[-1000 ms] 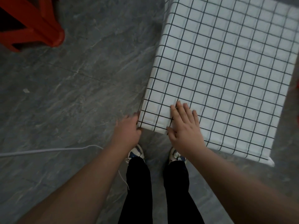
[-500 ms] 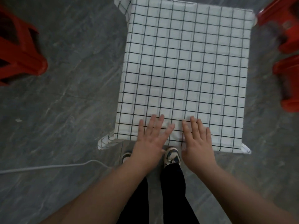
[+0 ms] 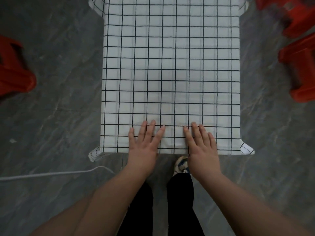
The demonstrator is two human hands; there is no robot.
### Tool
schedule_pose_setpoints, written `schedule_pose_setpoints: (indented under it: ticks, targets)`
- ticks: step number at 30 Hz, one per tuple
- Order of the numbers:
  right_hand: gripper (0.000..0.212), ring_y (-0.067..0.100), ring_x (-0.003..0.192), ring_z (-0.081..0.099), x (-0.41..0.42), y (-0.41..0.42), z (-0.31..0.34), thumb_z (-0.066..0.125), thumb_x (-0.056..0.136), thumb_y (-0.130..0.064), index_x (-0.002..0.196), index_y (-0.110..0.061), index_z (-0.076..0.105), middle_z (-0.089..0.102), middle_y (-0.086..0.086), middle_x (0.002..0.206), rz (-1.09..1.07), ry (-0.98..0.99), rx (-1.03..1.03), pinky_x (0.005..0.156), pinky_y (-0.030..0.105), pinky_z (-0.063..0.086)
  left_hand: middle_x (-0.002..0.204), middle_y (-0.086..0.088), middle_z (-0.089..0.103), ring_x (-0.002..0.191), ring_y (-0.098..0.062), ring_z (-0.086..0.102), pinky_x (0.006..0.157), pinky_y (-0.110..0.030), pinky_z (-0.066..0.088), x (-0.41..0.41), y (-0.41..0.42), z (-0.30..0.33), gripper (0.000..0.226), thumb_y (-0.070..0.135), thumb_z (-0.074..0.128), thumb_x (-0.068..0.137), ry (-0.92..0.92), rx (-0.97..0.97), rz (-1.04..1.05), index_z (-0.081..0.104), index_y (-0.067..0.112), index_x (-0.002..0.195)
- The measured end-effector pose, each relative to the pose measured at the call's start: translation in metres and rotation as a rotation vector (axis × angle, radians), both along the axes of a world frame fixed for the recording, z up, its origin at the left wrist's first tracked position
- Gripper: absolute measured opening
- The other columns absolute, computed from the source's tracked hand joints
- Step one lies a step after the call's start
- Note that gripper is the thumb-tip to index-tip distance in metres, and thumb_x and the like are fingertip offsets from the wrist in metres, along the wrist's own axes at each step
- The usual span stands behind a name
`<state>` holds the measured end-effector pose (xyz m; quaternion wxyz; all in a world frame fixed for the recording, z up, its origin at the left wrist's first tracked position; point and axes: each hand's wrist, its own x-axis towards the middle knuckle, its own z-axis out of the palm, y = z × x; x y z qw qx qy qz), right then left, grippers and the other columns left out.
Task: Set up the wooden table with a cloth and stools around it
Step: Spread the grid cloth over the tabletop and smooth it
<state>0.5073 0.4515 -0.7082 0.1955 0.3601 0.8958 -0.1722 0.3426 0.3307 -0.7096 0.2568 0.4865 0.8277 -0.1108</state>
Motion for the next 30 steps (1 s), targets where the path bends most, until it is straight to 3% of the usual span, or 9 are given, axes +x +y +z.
schedule_pose_setpoints:
  ticks: [3, 7, 10, 13, 15, 20, 26, 30]
  targets:
    - [0.111, 0.019, 0.152, -0.015, 0.003, 0.005, 0.011, 0.065, 0.069, -0.022, 0.159, -0.031, 0.001, -0.01, -0.001, 0.167, -0.014, 0.065, -0.074, 0.124, 0.046, 0.002, 0.16, -0.001, -0.03, 0.145, -0.025, -0.032, 0.114, -0.064, -0.008, 0.001, 0.003, 0.009, 0.105, 0.036, 0.059, 0.083, -0.079, 0.005, 0.013, -0.021, 0.04, 0.15]
    - [0.084, 0.018, 0.154, -0.004, 0.011, 0.022, 0.029, 0.052, 0.081, -0.023, 0.158, -0.021, 0.019, 0.008, 0.003, 0.167, -0.189, 0.252, -0.009, 0.124, 0.047, 0.008, 0.158, 0.003, -0.035, 0.143, -0.021, -0.035, 0.117, -0.057, -0.014, -0.012, 0.001, 0.033, 0.09, 0.058, 0.047, 0.089, -0.193, 0.151, 0.084, -0.018, 0.045, 0.151]
    - [0.074, 0.018, 0.153, -0.005, 0.024, 0.048, 0.024, 0.041, 0.091, -0.03, 0.159, -0.013, 0.015, 0.006, 0.006, 0.167, -0.284, 0.225, 0.04, 0.125, 0.045, 0.005, 0.164, 0.0, -0.011, 0.151, -0.021, -0.014, 0.121, -0.054, 0.0, -0.042, -0.005, 0.025, 0.068, 0.051, 0.027, 0.095, -0.097, 0.294, 0.233, 0.002, 0.032, 0.156]
    - [0.071, 0.022, 0.153, -0.003, 0.033, 0.072, 0.007, 0.032, 0.097, -0.039, 0.159, -0.014, 0.009, 0.005, 0.007, 0.167, -0.261, 0.165, 0.084, 0.123, 0.044, 0.001, 0.164, -0.011, 0.011, 0.152, -0.029, 0.005, 0.12, -0.056, 0.011, -0.071, -0.012, 0.005, 0.064, 0.041, 0.023, 0.098, -0.031, 0.282, 0.271, 0.015, 0.018, 0.156]
    - [0.069, 0.022, 0.153, -0.004, 0.032, 0.08, -0.005, 0.029, 0.099, -0.041, 0.159, -0.015, 0.006, 0.002, 0.005, 0.167, -0.223, 0.134, 0.092, 0.124, 0.042, 0.0, 0.164, -0.01, 0.011, 0.152, -0.028, 0.005, 0.121, -0.054, 0.01, -0.081, -0.014, -0.007, 0.062, 0.039, 0.021, 0.099, -0.004, 0.259, 0.216, 0.013, 0.018, 0.157]
    - [0.068, 0.02, 0.154, -0.006, 0.03, 0.083, -0.022, 0.024, 0.099, -0.039, 0.159, -0.014, 0.004, -0.003, 0.003, 0.166, -0.194, 0.104, 0.124, 0.124, 0.042, -0.001, 0.164, -0.001, -0.01, 0.15, -0.016, -0.017, 0.122, -0.042, -0.008, -0.088, -0.018, -0.025, 0.065, 0.046, 0.015, 0.099, 0.014, 0.237, 0.173, -0.005, 0.024, 0.157]
    - [0.071, 0.016, 0.154, -0.001, 0.03, 0.088, -0.018, 0.032, 0.095, -0.043, 0.159, -0.02, 0.012, 0.003, -0.001, 0.166, -0.233, 0.137, 0.094, 0.124, 0.037, -0.002, 0.163, 0.002, -0.014, 0.149, -0.013, -0.02, 0.122, -0.043, -0.009, -0.09, -0.017, -0.024, 0.067, 0.047, 0.015, 0.096, -0.013, 0.213, 0.198, -0.006, 0.029, 0.157]
    - [0.069, 0.02, 0.152, 0.012, 0.022, 0.09, -0.001, 0.049, 0.092, -0.033, 0.156, -0.019, 0.027, 0.019, 0.001, 0.165, -0.323, 0.174, 0.034, 0.124, 0.039, 0.007, 0.166, -0.001, 0.006, 0.151, -0.015, -0.005, 0.123, -0.045, 0.003, -0.091, -0.012, -0.007, 0.066, 0.046, 0.028, 0.096, -0.054, 0.231, 0.241, 0.011, 0.028, 0.157]
